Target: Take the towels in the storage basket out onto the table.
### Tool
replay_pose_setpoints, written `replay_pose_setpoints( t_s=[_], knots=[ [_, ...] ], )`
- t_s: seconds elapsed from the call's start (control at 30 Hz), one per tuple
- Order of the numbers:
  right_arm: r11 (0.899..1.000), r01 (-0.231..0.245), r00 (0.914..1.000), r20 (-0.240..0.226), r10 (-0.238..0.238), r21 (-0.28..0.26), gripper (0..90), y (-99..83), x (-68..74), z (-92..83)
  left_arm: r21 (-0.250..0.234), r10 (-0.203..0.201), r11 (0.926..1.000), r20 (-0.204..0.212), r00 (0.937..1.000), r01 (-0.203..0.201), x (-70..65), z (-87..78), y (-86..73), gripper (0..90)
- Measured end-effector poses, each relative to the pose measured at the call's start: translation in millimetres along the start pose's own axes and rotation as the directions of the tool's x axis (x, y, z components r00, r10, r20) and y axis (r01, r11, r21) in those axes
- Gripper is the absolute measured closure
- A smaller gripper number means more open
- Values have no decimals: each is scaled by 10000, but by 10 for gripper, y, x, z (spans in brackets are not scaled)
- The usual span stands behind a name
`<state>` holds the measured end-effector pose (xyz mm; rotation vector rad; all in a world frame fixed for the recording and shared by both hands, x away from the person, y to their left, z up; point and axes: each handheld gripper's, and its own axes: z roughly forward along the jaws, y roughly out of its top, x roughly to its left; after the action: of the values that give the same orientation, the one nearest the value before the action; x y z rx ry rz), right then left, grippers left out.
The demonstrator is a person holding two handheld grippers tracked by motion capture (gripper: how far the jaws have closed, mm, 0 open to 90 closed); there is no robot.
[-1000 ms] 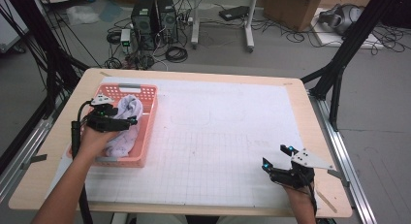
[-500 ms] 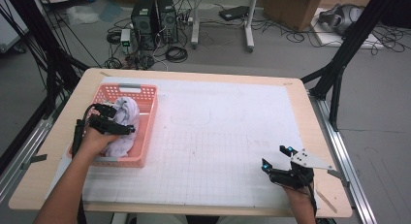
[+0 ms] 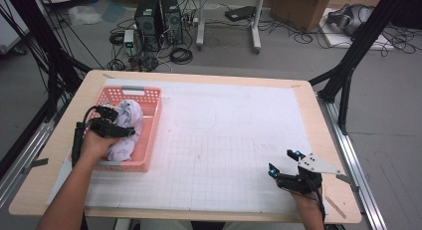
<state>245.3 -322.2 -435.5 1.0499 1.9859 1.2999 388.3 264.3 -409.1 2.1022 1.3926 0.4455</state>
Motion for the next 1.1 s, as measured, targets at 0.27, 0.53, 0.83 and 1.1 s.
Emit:
replay_pose_setpoints(
  t_s=[0.27,0.53,0.83,1.1],
  knots=[
    [10000,52,10000,53,-52,57,159,6,7,6,-450,-634,9968,455,9969,655,81,-102,8,549],
    [10000,5,9999,117,-6,42,159,1,-15,-4,-2245,-1082,9654,1194,9869,1330,128,-324,23,544],
    [10000,70,9999,100,-70,-3,159,10,-4,-1,-4440,-664,8869,1503,9864,1273,107,-663,79,541],
    [10000,82,9999,110,-81,-5,159,8,-9,-2,-5302,-64,8418,1770,9842,1008,2,-899,205,541]
  ],
)
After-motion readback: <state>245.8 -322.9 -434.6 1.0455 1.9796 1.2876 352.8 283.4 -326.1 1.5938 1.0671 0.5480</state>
